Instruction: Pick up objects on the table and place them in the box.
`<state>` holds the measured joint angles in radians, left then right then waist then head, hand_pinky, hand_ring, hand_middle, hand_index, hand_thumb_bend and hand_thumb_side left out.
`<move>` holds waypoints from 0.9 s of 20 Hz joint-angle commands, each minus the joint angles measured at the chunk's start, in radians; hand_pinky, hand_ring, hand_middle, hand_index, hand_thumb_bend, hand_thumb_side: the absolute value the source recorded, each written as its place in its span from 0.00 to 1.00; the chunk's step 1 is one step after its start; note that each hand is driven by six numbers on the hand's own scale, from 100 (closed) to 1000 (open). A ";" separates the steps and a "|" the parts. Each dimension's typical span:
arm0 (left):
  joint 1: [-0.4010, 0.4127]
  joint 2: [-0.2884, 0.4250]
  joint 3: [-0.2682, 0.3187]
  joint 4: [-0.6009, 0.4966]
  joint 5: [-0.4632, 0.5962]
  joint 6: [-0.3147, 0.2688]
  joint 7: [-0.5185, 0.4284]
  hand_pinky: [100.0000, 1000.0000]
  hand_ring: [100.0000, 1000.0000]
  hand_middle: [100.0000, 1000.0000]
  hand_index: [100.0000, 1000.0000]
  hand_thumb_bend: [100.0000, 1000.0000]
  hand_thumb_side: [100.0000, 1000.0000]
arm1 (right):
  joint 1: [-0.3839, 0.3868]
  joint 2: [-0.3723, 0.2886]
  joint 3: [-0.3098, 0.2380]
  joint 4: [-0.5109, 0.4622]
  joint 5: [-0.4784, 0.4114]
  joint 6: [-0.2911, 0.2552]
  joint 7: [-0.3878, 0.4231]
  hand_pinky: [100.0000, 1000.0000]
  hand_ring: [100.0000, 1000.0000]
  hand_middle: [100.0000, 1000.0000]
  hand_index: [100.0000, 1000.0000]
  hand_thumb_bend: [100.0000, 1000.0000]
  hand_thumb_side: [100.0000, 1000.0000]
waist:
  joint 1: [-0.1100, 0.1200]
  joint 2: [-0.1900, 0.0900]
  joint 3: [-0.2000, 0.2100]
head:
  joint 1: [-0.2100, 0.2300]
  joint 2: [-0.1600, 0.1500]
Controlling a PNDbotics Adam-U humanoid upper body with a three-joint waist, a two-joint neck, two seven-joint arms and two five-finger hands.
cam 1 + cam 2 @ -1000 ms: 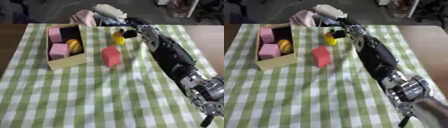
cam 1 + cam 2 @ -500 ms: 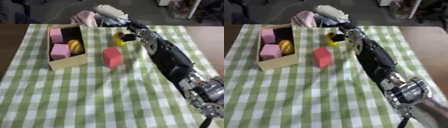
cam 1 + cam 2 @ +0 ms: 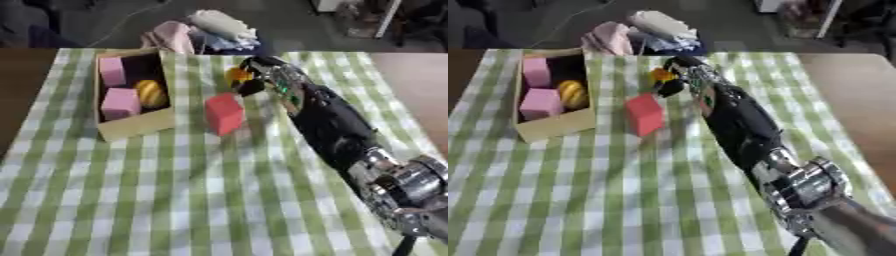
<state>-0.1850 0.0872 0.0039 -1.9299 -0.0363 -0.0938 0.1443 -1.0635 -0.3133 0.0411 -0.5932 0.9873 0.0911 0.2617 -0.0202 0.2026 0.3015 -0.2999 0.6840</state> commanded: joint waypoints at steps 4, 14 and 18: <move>-0.009 0.005 0.000 -0.020 0.004 -0.001 -0.005 0.63 0.59 0.66 0.72 0.28 0.69 | -0.006 0.008 0.008 -0.028 0.047 0.013 -0.055 0.72 0.64 0.46 0.64 0.00 0.15 | 0.008 -0.003 0.002 | -0.005 -0.013; -0.007 0.008 0.005 -0.019 0.005 -0.002 -0.001 0.63 0.59 0.66 0.72 0.28 0.69 | -0.026 -0.012 0.023 -0.121 0.013 -0.010 -0.162 0.65 0.52 0.25 0.41 0.00 0.12 | 0.005 -0.008 -0.008 | 0.003 -0.014; -0.007 0.010 0.006 -0.019 0.003 -0.002 0.000 0.63 0.59 0.66 0.72 0.28 0.68 | -0.041 -0.015 0.047 -0.194 -0.037 -0.033 -0.165 0.64 0.50 0.24 0.40 0.00 0.11 | 0.007 -0.011 -0.011 | 0.004 -0.015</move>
<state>-0.1850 0.0872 0.0041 -1.9299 -0.0352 -0.0941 0.1420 -1.0754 -0.3039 0.0818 -0.7452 0.9693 0.0668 0.0996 -0.0202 0.2026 0.2906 -0.2988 0.6837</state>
